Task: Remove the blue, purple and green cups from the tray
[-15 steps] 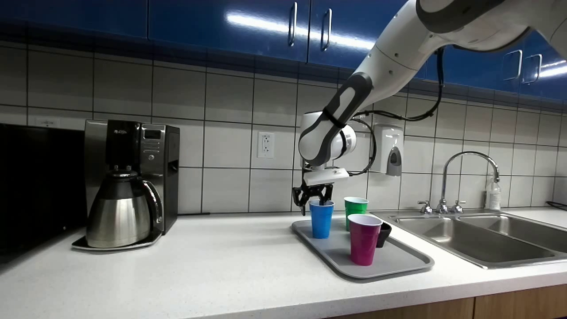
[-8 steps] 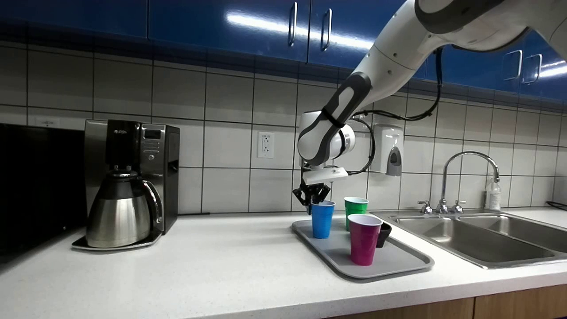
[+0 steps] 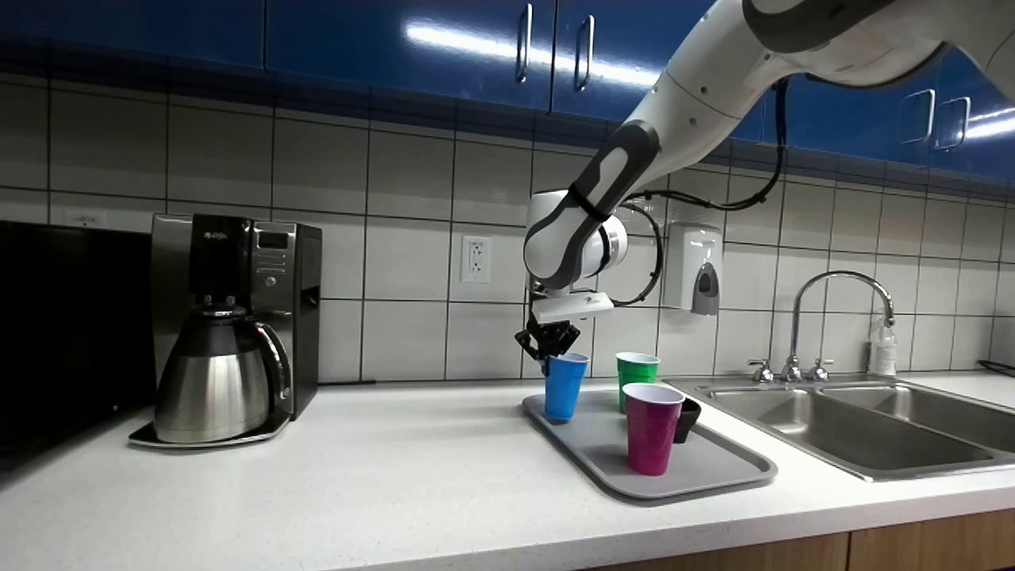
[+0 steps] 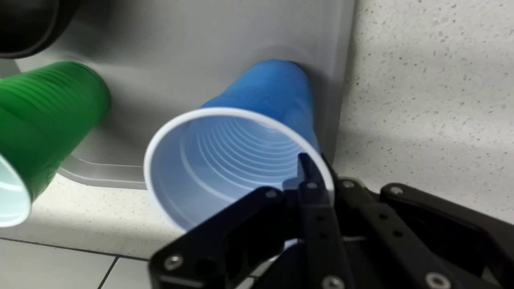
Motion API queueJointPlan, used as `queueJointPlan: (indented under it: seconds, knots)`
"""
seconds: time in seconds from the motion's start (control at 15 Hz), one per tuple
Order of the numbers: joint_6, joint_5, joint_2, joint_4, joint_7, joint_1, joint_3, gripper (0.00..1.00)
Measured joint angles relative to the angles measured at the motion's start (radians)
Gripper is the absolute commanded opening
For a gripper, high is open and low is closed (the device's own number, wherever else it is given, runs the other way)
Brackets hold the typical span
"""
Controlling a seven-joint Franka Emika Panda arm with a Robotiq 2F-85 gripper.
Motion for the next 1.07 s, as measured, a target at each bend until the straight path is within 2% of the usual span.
queueJointPlan:
  seconds: [1.07]
  knots:
    - [-0.001, 0.0, -0.057, 0.0, 0.0, 0.079, 0.011, 0.0]
